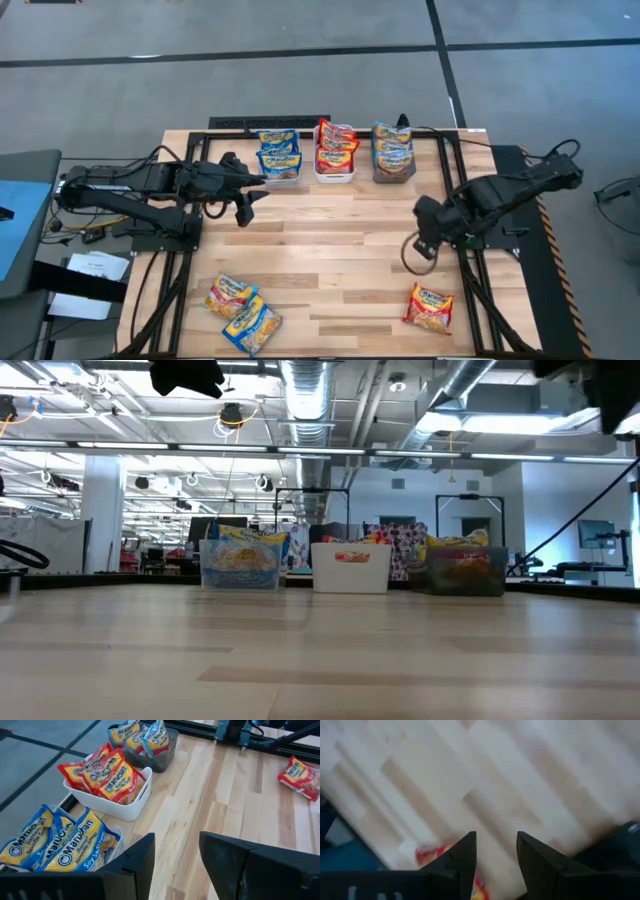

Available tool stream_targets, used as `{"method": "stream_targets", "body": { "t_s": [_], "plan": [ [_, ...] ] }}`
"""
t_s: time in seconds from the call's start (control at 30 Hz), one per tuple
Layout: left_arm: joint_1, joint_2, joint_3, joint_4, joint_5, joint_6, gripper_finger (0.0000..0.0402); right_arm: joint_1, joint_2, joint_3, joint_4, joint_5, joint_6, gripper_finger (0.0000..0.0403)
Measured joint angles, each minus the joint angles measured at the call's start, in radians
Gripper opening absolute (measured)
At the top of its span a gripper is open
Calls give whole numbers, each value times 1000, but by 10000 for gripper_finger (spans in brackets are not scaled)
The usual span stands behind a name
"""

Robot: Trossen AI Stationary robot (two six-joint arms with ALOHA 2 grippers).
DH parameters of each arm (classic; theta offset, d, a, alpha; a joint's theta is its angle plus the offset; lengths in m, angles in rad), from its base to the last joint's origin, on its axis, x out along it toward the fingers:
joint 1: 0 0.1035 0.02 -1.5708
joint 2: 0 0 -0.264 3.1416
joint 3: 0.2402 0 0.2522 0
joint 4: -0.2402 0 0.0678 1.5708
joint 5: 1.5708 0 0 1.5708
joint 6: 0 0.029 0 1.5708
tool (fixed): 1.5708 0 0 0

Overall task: Sort Maruchan noodles
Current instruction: Put the red noodle pack into the white bin

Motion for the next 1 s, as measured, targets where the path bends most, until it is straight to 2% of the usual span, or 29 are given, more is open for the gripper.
{"method": "stream_targets", "body": {
  "t_s": [0.27, 0.53, 0.73, 1.0],
  "plan": [
    [0, 0, 0, 0, 27, -8, 144, 166, 56, 0, 1, -53, 112, 164],
    [0, 0, 0, 0, 55, -40, 144, 280, 217, 0, 6, -184, 120, 208],
    [0, 0, 0, 0, 159, -57, 144, 378, 323, 0, 115, -262, 128, 225],
    [-3, 0, 0, 0, 200, -71, 144, 504, 399, 0, 261, -261, 308, 225]
  ]
}}
